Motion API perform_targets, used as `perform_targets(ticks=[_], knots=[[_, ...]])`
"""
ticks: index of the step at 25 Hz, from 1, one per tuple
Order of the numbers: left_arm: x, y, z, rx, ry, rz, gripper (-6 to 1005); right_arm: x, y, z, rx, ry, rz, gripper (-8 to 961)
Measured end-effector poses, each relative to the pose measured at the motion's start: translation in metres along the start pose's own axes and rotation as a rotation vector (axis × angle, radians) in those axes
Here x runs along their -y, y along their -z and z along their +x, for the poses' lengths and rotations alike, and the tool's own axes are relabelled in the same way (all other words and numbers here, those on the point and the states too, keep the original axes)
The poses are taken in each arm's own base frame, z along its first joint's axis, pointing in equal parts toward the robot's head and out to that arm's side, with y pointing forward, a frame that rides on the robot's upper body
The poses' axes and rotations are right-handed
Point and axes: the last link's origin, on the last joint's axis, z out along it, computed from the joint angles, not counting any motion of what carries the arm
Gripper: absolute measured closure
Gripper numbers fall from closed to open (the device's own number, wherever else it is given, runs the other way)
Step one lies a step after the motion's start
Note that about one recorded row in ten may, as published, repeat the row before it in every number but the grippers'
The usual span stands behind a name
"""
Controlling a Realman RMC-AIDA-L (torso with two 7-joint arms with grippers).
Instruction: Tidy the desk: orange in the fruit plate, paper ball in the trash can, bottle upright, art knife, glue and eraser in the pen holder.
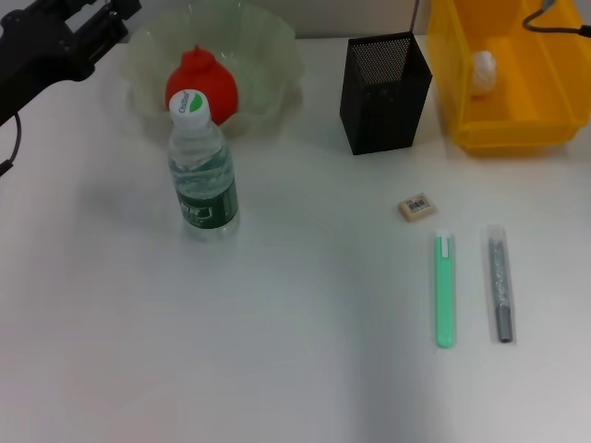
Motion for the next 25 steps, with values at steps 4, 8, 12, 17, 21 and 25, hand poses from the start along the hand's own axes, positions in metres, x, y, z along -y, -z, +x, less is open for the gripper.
perform_targets(ticks=[4, 8, 12, 17, 21, 25], knots=[[0.002, 0.001, -0.001, 0.0, 0.003, 0.011, 500, -0.005, -0.009, -0.01, -0.165, -0.049, 0.058, 231], [0.009, 0.004, -0.002, 0.004, 0.007, 0.044, 319, -0.011, -0.015, -0.011, -0.412, -0.171, 0.137, 233], [0.009, 0.004, -0.002, 0.004, 0.007, 0.044, 320, -0.011, -0.011, -0.008, -0.543, -0.253, 0.205, 235], [0.015, 0.0, 0.002, 0.009, -0.009, 0.061, 321, -0.015, -0.005, -0.003, -0.706, -0.343, 0.279, 237], [0.018, -0.005, 0.005, 0.016, -0.031, 0.06, 322, -0.02, -0.01, 0.013, -0.844, -0.366, 0.302, 239], [0.019, -0.01, 0.007, 0.022, -0.058, 0.058, 323, -0.023, -0.019, 0.033, -0.927, -0.413, 0.292, 241]])
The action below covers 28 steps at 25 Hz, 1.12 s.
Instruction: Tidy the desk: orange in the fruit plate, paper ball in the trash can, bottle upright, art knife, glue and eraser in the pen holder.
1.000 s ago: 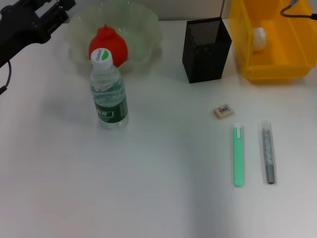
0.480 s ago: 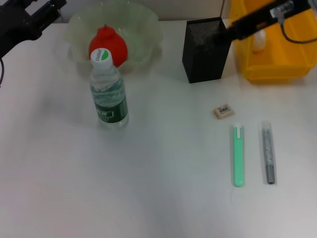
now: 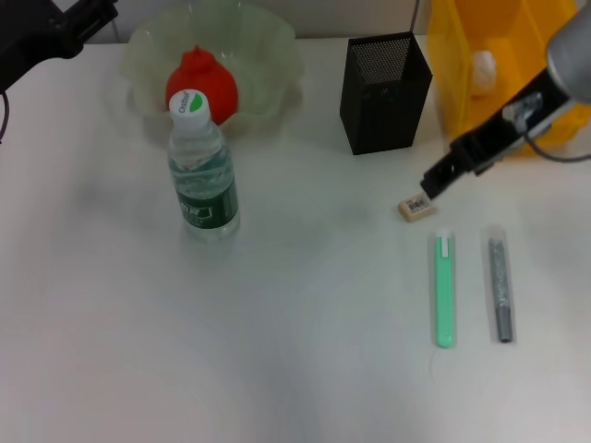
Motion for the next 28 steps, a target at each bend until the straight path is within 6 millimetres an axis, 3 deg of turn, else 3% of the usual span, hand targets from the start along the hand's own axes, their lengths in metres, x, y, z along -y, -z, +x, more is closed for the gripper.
perform_targets(ticks=[13, 28], knots=[[0.006, 0.008, 0.0, -0.006, -0.025, 0.035, 324, 0.004, -0.052, 0.01, -0.144, -0.066, 0.016, 241], [0.014, 0.017, 0.0, -0.019, -0.035, 0.081, 325, 0.011, -0.077, 0.002, -0.171, -0.071, 0.067, 240]])
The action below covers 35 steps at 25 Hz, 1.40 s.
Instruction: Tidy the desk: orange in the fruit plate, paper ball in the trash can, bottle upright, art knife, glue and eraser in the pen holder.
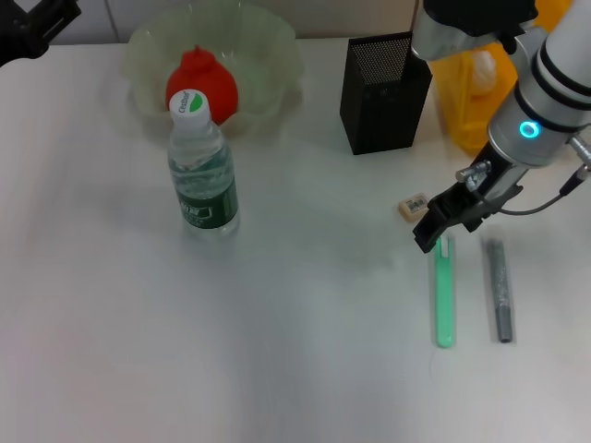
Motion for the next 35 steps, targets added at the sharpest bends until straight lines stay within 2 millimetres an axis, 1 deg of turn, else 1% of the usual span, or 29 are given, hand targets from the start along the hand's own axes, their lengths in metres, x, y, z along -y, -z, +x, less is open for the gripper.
perform_targets(ticks=[10, 21, 25, 35], knots=[[0.006, 0.005, 0.001, -0.008, -0.001, 0.029, 326, 0.004, -0.01, 0.0, -0.017, -0.009, 0.017, 241], [0.007, 0.007, 0.001, -0.008, -0.008, 0.035, 327, 0.005, -0.017, -0.001, -0.013, -0.021, 0.015, 241], [0.009, 0.008, 0.002, -0.012, -0.009, 0.042, 327, 0.006, -0.023, 0.001, -0.031, -0.026, 0.013, 241], [0.012, 0.009, 0.004, -0.011, -0.015, 0.046, 327, 0.006, -0.027, 0.001, -0.029, -0.031, 0.011, 242]])
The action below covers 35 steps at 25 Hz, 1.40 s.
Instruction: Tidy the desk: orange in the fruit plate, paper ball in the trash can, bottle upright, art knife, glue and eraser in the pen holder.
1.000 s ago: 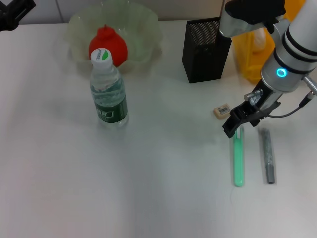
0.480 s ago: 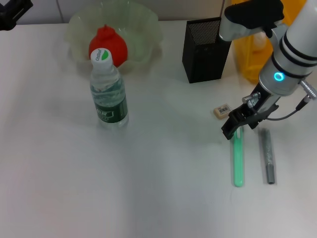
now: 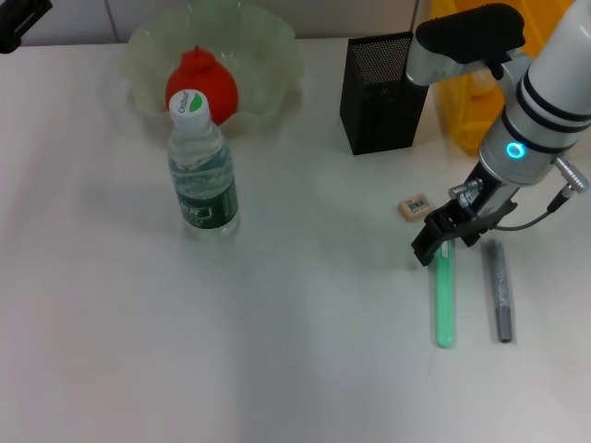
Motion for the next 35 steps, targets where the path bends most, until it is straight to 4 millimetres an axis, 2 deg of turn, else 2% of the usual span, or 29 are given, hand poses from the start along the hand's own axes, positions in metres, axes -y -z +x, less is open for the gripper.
perform_targets(ticks=[10, 20, 25, 29, 35], knots=[[0.0014, 0.0012, 0.0005, 0.0, -0.003, 0.004, 328, -0.002, -0.002, -0.0024, -0.011, 0.006, 0.003, 271], [0.002, 0.0017, 0.0007, -0.004, -0.001, 0.01, 329, -0.0017, -0.0022, -0.004, -0.001, 0.005, 0.005, 475], [0.0018, 0.0017, 0.0006, -0.005, 0.0, 0.011, 329, -0.0013, -0.0024, -0.0051, 0.007, 0.001, 0.007, 477], [0.0022, 0.002, 0.0005, -0.007, 0.0, 0.014, 329, -0.001, -0.0023, -0.006, 0.014, -0.003, 0.006, 607], [0.0033, 0.0036, -0.0001, -0.01, -0.003, 0.023, 329, -0.0023, -0.0035, -0.0082, 0.013, 0.001, 0.009, 697]])
